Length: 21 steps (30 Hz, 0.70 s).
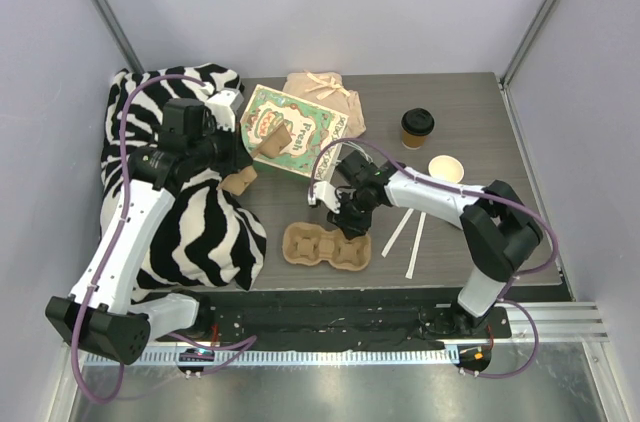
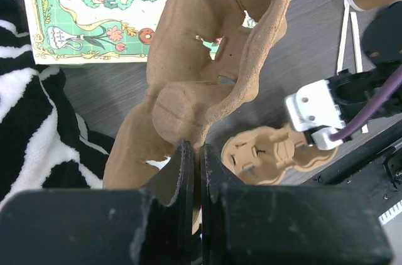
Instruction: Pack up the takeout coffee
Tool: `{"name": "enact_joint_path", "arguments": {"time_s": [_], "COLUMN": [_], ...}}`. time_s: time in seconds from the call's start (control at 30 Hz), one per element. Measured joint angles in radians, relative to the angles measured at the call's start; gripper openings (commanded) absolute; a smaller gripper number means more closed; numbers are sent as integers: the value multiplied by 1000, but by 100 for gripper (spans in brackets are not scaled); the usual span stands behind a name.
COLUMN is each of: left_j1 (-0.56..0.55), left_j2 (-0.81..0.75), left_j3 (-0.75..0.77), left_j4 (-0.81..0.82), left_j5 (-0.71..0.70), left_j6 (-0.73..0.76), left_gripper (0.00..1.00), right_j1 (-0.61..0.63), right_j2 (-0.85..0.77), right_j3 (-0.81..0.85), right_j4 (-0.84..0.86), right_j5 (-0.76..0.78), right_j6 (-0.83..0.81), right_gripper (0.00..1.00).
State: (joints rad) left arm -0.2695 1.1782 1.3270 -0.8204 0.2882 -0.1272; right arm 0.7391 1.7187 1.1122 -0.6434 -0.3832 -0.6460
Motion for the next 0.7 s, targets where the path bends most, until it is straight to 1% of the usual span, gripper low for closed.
{"name": "enact_joint_path", "arguments": {"time_s": [0.03, 0.07, 0.2, 0.23, 0.27, 0.37, 0.43, 0.5, 0.6, 0.7], "left_j1": [0, 1, 1, 1, 1, 2, 2, 2, 2, -3], "left_j2": [1, 2, 6, 8, 10, 16, 22, 29, 38, 44], "left_j3": [0, 0, 1, 1, 1, 7, 16, 29, 43, 44], "left_j4": [0, 0, 0, 0, 0, 1, 2, 3, 16, 19], "left_j5": [0, 0, 1, 3, 4, 5, 6, 10, 22, 40], "left_j6": [0, 0, 0, 0, 0, 0, -1, -1, 0, 8], "left_gripper": [0, 0, 0, 0, 0, 0, 0, 0, 0, 0], "right_j1": [-2, -2, -11, -16, -21, -56, -120, -232, -523, -815], "right_j2": [-14, -29, -147, -172, -200, -257, -275, -277, -242, -156], "right_j3": [0, 0, 8, 15, 34, 119, 208, 296, 450, 597], "right_j4": [-6, -10, -44, -52, -71, -120, -144, -155, -163, -162], "right_j5": [8, 11, 29, 30, 30, 8, -29, -78, -154, -193], "right_j6": [8, 8, 33, 40, 51, 93, 127, 157, 203, 240], "right_gripper": [10, 8, 4, 1, 1, 1, 1, 1, 1, 1]}}
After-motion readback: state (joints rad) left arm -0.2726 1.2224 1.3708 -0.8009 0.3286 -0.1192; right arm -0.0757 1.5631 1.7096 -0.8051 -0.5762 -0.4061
